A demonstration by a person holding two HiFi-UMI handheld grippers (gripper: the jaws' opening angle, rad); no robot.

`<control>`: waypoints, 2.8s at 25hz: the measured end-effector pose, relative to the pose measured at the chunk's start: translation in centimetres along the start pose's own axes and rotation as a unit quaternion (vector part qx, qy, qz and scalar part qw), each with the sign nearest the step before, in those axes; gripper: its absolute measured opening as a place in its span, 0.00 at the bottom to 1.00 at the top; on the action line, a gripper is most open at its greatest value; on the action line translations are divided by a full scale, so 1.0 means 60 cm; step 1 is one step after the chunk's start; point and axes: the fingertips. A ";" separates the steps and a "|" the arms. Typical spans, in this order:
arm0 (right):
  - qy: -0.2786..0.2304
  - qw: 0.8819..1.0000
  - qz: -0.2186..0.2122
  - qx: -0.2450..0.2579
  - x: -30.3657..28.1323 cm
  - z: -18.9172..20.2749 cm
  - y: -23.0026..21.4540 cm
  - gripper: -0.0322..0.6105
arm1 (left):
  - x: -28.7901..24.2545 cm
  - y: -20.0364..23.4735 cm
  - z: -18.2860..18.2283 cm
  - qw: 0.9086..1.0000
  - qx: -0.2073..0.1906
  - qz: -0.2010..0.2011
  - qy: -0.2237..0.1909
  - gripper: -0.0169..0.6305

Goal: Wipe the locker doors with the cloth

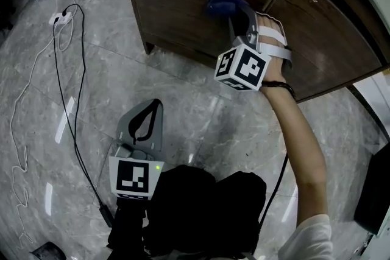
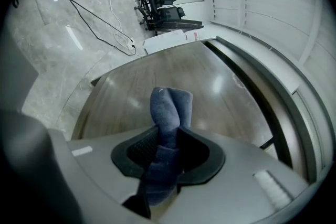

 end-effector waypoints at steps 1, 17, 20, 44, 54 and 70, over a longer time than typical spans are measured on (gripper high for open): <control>-0.002 1.000 0.007 0.000 0.001 -0.003 -0.020 0.23 | 0.000 0.000 -0.001 1.000 0.000 0.000 0.000 0.03; -0.022 0.996 0.086 0.009 0.008 -0.058 -0.226 0.23 | 0.003 0.007 -0.007 1.000 0.005 -0.002 -0.008 0.03; -0.020 0.996 0.085 0.007 0.005 -0.057 -0.213 0.23 | 0.003 0.014 -0.003 1.000 0.004 -0.008 -0.007 0.03; -0.002 0.997 -0.080 0.012 -0.065 -0.082 0.196 0.23 | 0.046 0.106 0.047 0.998 0.015 -0.068 0.009 0.03; 0.014 0.987 -0.158 0.015 -0.095 -0.094 0.366 0.23 | 0.052 0.133 0.071 0.996 0.029 -0.078 0.022 0.03; -0.013 0.992 -0.126 -0.007 -0.107 -0.144 0.279 0.23 | 0.053 0.167 0.094 0.995 0.043 -0.090 0.028 0.03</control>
Point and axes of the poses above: the fingertips, and each gripper's own axes: x backward along the fingers, y to its left, z out of its underside, and after that the axes turned 4 degrees about z, right-handed
